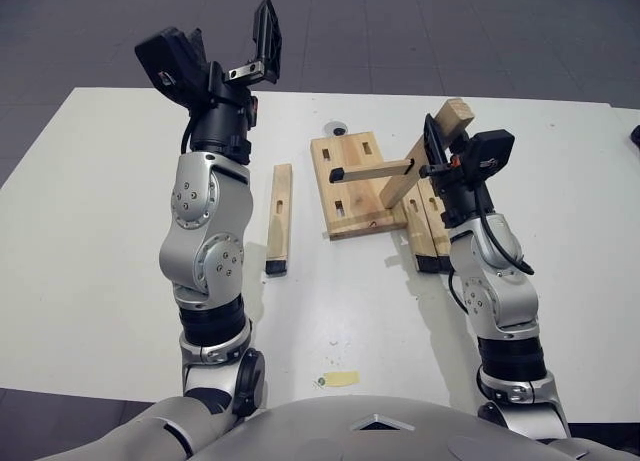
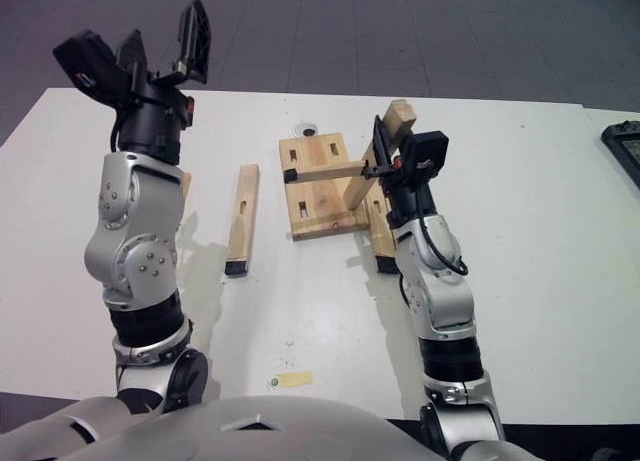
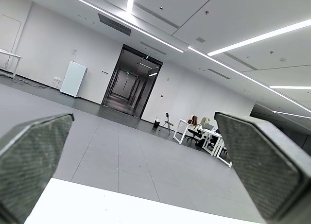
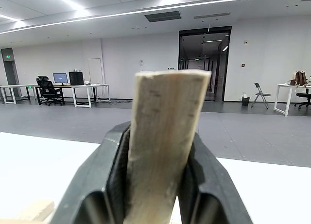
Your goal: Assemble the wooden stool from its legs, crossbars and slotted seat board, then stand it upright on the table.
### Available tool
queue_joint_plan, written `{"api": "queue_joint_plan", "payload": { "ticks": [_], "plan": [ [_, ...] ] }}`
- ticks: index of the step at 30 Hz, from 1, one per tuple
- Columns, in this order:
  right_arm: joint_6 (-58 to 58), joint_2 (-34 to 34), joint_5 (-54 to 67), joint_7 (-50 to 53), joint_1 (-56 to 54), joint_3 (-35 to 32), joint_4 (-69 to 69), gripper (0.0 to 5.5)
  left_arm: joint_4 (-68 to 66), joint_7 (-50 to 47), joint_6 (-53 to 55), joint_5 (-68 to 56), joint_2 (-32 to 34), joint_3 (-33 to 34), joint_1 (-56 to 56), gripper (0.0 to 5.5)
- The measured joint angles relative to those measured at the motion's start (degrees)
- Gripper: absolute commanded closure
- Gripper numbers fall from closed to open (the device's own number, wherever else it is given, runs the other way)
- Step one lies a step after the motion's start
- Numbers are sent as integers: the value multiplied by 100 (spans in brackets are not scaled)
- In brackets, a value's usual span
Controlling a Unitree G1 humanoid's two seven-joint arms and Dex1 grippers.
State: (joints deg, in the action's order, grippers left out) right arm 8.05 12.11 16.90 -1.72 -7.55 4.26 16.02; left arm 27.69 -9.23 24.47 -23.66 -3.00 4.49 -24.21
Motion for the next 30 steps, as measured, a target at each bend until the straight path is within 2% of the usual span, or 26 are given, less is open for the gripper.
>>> {"api": "queue_joint_plan", "payload": {
  "ticks": [22,23,30],
  "plan": [
    [0,-252,-34,-40,-101,-143,-127,439,-269,220,4,110,-27,-62,-3,10],
    [0,-273,-52,-41,-103,-146,-129,410,-273,226,3,111,-28,-62,-3,10],
    [224,-335,-285,-100,61,-151,-415,297,-336,279,-7,146,-36,-51,-20,10]
  ]
}}
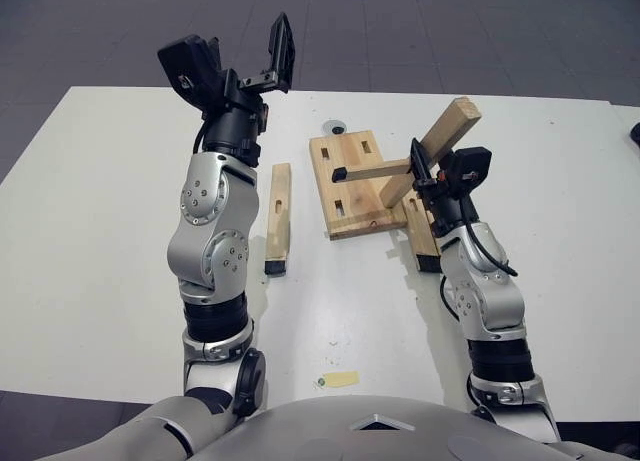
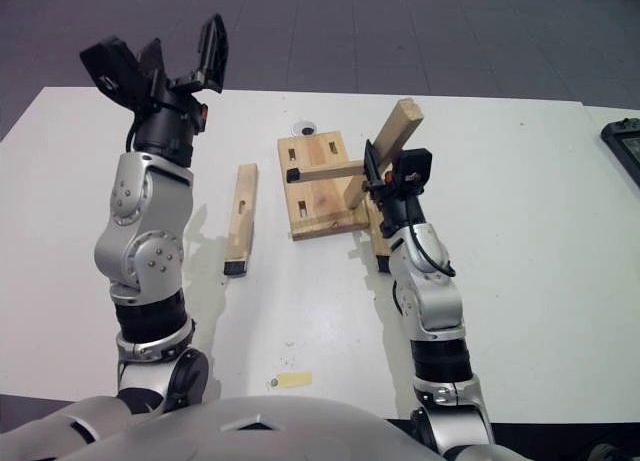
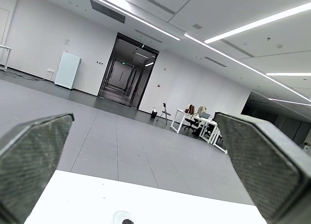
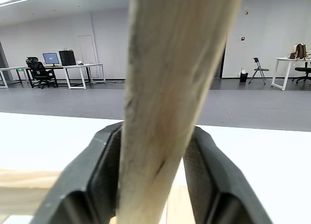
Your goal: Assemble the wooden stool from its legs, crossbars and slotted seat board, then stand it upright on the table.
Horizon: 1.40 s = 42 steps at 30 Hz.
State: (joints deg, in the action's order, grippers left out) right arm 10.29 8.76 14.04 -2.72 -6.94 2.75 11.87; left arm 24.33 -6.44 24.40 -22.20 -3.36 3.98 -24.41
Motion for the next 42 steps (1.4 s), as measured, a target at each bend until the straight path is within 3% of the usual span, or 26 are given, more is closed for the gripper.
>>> {"api": "queue_joint_plan", "payload": {
  "ticks": [12,18,21,24,27,29,34,42],
  "plan": [
    [-99,-231,-31,-192,-16,-211,-74,105,-99,90,-50,18,-50,-15,-28,10],
    [234,-54,642,-600,-460,-622,472,19,-99,90,-69,59,-69,-110,-27,10],
    [647,278,1623,-812,-1082,-1189,1132,12,-98,85,-82,75,-58,-101,-27,10],
    [979,664,2984,-615,-2046,-2155,1261,12,-83,50,-86,181,4,6,-27,10],
    [1137,1386,3169,-622,-2369,-2814,795,12,5,-11,-95,282,329,406,-27,10],
    [1300,1754,2727,-840,-1719,-2707,566,12,131,-61,-98,291,624,778,-38,10],
    [1762,1839,1917,-1205,317,-2011,359,12,536,-188,11,268,1000,1378,-48,10],
    [2306,1674,1701,-1463,1027,-1345,222,12,603,-291,90,269,790,1117,113,10]
  ]
}}
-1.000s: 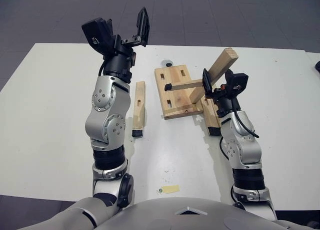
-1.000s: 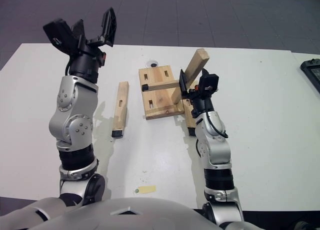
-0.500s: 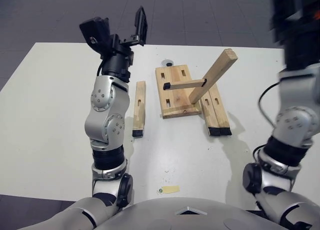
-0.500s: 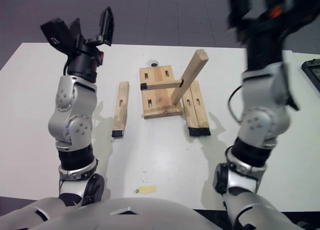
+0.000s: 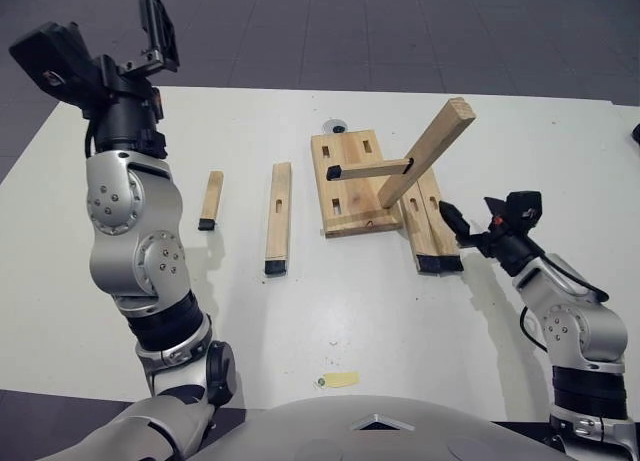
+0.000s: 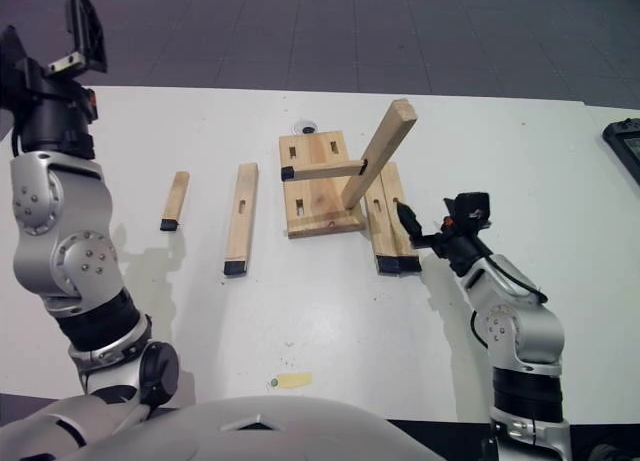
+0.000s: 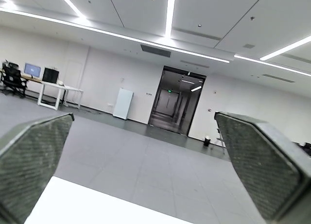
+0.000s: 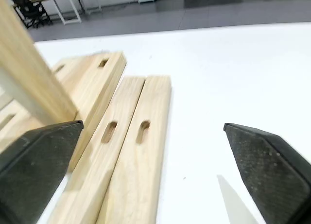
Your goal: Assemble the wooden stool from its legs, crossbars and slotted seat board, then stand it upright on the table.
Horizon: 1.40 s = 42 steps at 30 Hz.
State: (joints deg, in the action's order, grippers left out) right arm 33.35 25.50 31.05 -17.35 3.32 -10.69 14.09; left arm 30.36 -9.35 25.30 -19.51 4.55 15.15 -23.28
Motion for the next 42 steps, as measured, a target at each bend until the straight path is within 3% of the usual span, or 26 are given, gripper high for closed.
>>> {"api": "queue_joint_plan", "payload": {
  "ticks": [7,31,42],
  "plan": [
    [59,-6,-613,161,-102,249,-327,12,-16,-26,-4,103,-194,-340,6,10],
    [440,392,-1749,-140,-552,672,-750,12,-11,-152,4,247,-350,-443,87,10],
    [1090,487,-1839,-333,-805,885,-541,190,-10,-176,84,247,-351,-433,86,10]
  ]
}}
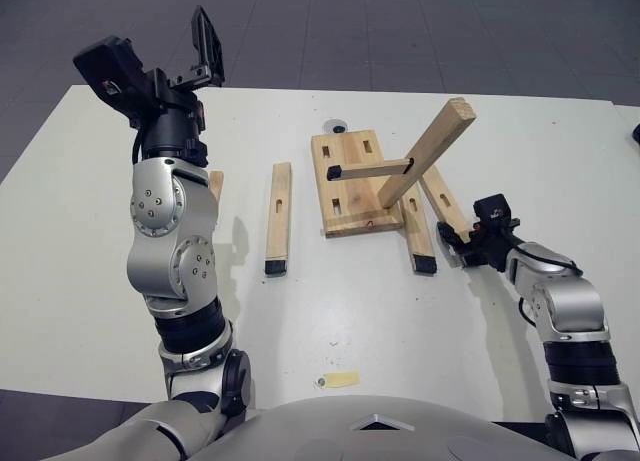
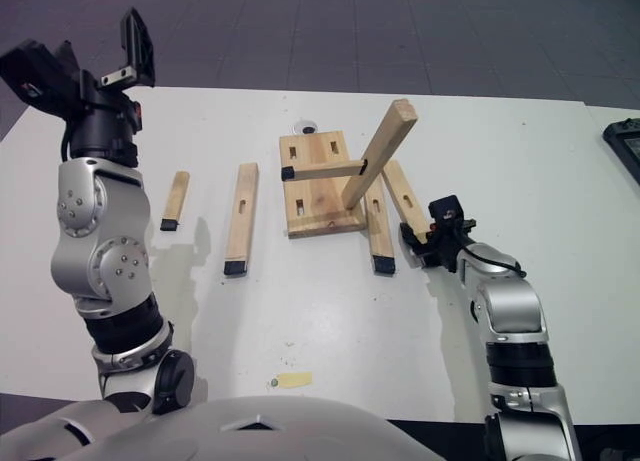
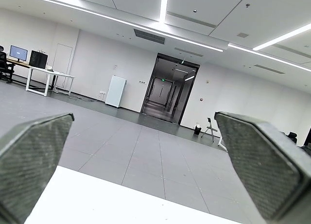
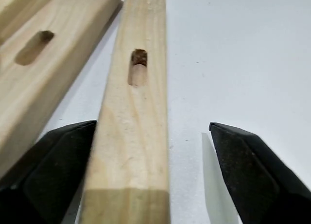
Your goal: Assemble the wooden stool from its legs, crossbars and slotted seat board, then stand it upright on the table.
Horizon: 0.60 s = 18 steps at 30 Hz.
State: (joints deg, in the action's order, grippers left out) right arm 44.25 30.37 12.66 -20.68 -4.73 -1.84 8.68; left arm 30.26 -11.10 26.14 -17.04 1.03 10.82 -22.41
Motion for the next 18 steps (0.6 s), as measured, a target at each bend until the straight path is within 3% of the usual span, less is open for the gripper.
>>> {"api": "queue_joint_plan", "payload": {
  "ticks": [10,18],
  "plan": [
    [1558,327,218,-441,-700,123,34,341,5,-88,231,2,-29,-25,0,10],
    [1812,256,321,-441,-877,-80,-139,344,8,-147,408,3,-43,-46,1,10]
  ]
}}
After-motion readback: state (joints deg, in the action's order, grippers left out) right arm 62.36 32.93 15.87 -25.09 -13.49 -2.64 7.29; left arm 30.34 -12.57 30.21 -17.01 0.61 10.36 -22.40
